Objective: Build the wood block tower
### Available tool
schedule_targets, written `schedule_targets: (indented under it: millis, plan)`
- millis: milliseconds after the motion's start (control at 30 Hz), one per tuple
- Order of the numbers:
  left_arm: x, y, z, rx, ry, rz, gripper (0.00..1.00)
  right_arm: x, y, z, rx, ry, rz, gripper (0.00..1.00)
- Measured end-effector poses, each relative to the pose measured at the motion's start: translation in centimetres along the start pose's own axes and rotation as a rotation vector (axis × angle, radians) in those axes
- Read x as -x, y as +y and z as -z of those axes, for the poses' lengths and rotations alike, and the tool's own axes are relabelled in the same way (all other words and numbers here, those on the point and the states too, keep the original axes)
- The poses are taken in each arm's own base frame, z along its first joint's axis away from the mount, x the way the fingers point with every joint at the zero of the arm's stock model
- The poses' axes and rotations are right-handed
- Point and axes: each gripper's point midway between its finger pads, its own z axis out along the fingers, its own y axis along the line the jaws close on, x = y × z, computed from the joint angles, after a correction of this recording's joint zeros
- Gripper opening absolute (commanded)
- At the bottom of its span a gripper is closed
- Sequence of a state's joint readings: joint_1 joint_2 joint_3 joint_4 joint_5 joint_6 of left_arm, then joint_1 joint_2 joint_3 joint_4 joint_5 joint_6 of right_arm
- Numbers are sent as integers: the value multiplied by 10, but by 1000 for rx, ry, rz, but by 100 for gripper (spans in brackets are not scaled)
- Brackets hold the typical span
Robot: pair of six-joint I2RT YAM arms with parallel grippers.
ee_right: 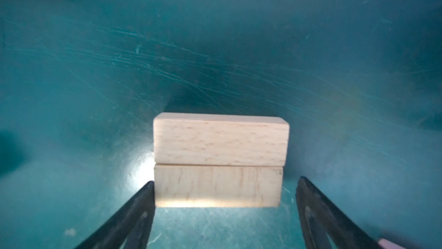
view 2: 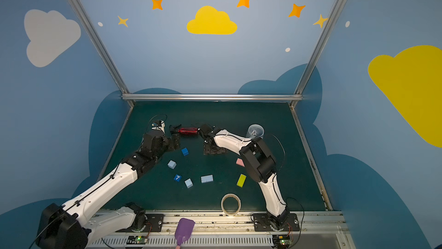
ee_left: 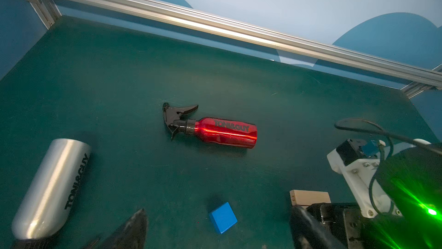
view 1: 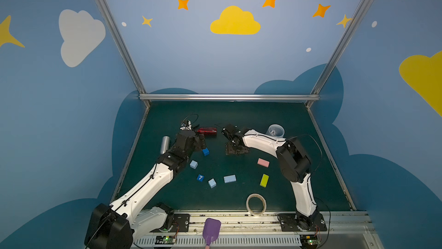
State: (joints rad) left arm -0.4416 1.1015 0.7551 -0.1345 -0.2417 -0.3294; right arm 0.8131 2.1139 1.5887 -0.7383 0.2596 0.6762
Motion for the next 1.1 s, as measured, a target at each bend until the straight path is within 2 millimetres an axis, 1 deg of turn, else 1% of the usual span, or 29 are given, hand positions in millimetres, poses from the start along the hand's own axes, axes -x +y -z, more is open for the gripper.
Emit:
schedule_targets:
  millis: [67,167,267,400,467,533,567,600,667,700,733,767,800,900,933,967,1033,1100]
  plan:
    - [-1,0,0,2,3,-1,92,1,-1,2,-3,-3,0,89]
    - [-2,1,1,3,7,-2,92,4,-2,12,5,-20,-4,89]
    - [-1,1,3,2,4,-1,92,12,0,33,39,-58,-10,89]
    - [1,2,7,-1,-2,1,92,21,0,68,109,-126,-29,89]
    - [1,2,7,-1,-1,1,91,23,0,82,143,-152,-35,89]
    - [1,2,8,-2,-1,0,87,24,-2,92,174,-171,-39,86]
    - [1,2,8,-3,0,-1,84,22,-3,95,189,-176,-38,77]
    - [0,1,8,-7,3,-1,81,21,-6,97,202,-178,-38,63]
    - [-1,-1,8,-19,9,-1,78,19,-13,97,218,-178,-50,28]
    - [-1,-2,8,-26,12,-1,76,18,-19,96,223,-177,-62,13]
    - [-2,-4,7,-32,17,-2,75,18,-27,93,225,-175,-77,2]
    - [-4,-5,6,-40,24,-3,73,17,-35,90,227,-173,-97,0]
    - [-6,-6,5,-43,33,-4,69,15,-43,86,227,-168,-115,0]
    - [-17,-8,-4,-51,76,-12,50,11,-66,74,220,-154,-165,0]
    - [-22,-10,-7,-59,99,-17,45,9,-73,68,215,-146,-177,0]
    - [-26,-12,-10,-67,119,-16,41,7,-77,63,216,-136,-188,0]
    - [-34,-20,-17,-94,171,-20,30,4,-82,56,222,-123,-202,0]
    - [-37,-31,-26,-123,221,-13,13,2,-83,49,249,-112,-215,0]
